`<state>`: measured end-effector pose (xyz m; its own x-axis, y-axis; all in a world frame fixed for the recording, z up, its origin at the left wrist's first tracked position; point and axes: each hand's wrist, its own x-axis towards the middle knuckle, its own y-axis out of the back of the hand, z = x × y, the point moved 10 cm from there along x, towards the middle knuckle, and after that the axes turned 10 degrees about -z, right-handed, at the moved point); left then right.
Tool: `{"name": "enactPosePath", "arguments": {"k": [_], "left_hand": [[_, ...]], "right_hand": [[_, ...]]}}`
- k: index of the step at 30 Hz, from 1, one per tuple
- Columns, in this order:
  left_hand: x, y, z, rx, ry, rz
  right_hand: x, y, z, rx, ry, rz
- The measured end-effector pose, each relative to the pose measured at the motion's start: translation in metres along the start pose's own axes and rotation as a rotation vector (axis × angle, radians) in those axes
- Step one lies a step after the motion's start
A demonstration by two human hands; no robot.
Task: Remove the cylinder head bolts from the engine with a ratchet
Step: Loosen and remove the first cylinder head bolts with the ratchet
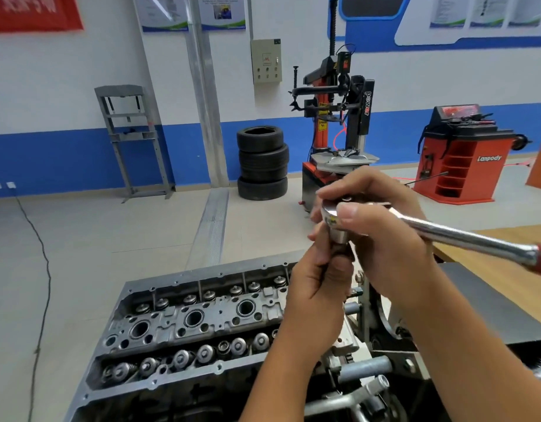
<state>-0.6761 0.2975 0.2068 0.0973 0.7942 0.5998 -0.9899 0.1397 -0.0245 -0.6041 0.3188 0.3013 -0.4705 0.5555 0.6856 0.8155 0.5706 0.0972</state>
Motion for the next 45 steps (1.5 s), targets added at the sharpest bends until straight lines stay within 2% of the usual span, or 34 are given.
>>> {"name": "enactPosePath", "arguments": {"k": [3,5,6,8,10,11,13,14,15,18,20,22,27,29,31,34,36,39,43,45], "left_hand": [[-0.003,0.001,-0.001,0.020,0.018,-0.031],[-0.002,-0.001,-0.002,0.066,0.024,-0.052],[-0.001,0.000,-0.002,0.079,0.027,-0.036],[-0.002,0.001,0.000,0.078,0.005,-0.011],[-0.003,0.000,0.001,0.077,-0.005,0.000],[-0.004,0.001,0.001,0.086,-0.001,0.003],[-0.005,0.001,0.001,0.134,0.010,0.005],[-0.006,0.002,0.001,0.147,0.014,0.011],[-0.007,0.004,0.001,0.147,0.024,0.012],[-0.007,0.002,0.005,0.224,0.030,-0.047],[-0.006,-0.001,0.008,0.312,0.026,-0.088],[-0.007,0.001,0.009,0.359,0.021,-0.049],[-0.014,0.003,0.010,0.373,-0.025,0.060],[-0.014,0.006,0.008,0.355,-0.004,0.073],[-0.013,0.008,0.008,0.348,0.000,0.045],[-0.009,0.006,0.013,0.393,-0.022,-0.065],[-0.005,0.003,0.012,0.392,-0.012,-0.124],[-0.003,0.005,0.008,0.394,0.002,-0.124],[-0.009,0.008,0.005,0.438,-0.005,-0.030],[-0.011,0.010,0.006,0.483,-0.013,0.034]], "right_hand": [[-0.003,-0.016,0.008,0.508,-0.019,-0.232],[-0.003,-0.015,0.008,0.568,-0.017,-0.241],[-0.004,-0.012,0.009,0.540,-0.020,-0.192],[-0.014,-0.002,0.006,0.327,0.037,0.007],[-0.032,0.004,-0.010,0.009,0.150,0.205],[-0.038,0.002,-0.021,-0.163,0.203,0.261],[-0.038,-0.002,-0.034,-0.401,0.244,0.251],[-0.032,-0.001,-0.031,-0.377,0.199,0.196],[-0.024,0.001,-0.022,-0.245,0.124,0.112],[-0.009,-0.009,0.004,0.418,-0.073,-0.158],[-0.006,-0.010,0.007,0.616,-0.091,-0.171],[-0.008,-0.007,0.010,0.610,-0.044,-0.129],[-0.031,0.002,-0.004,0.056,0.161,0.202],[-0.031,0.001,-0.009,-0.090,0.180,0.222],[-0.022,-0.004,-0.007,-0.025,0.124,0.102],[-0.009,-0.017,0.005,0.424,0.021,-0.171],[-0.006,-0.014,0.006,0.585,0.005,-0.204],[-0.011,-0.009,0.009,0.551,0.027,-0.123],[-0.035,0.004,-0.004,0.094,0.135,0.271],[-0.041,0.001,-0.015,-0.095,0.188,0.348]]}}
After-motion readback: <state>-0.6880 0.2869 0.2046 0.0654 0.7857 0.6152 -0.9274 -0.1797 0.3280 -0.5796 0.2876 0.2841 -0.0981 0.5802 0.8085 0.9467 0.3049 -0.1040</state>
